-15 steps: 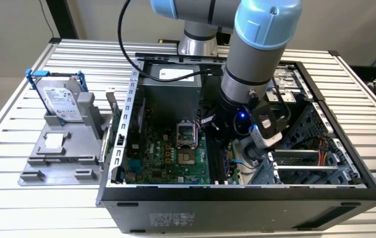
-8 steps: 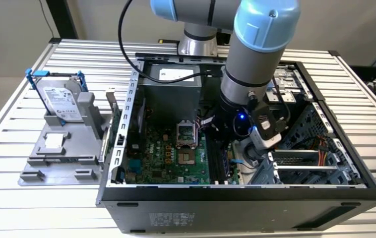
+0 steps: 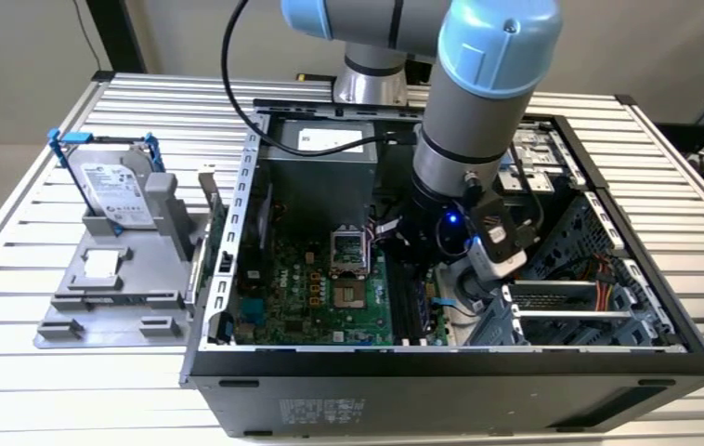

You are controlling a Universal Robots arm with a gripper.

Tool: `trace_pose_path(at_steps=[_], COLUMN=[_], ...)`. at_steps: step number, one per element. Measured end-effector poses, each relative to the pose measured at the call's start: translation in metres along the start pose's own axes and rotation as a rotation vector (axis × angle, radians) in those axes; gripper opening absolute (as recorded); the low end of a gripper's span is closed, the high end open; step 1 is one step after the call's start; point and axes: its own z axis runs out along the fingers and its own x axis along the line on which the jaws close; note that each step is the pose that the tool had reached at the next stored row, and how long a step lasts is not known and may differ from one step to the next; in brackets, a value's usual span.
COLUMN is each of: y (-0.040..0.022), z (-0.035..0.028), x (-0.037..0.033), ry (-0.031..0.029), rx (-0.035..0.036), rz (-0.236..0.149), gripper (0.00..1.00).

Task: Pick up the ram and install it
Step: 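Insert the ram into the slot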

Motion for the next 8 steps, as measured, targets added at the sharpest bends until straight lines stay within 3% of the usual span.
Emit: trace_pose_path(at_steps=[8], y=[0.0001], z=[0.0014], x=[0.0007], ry=[-0.0004], rx=[0.0], rz=[0.015], gripper=[0.0])
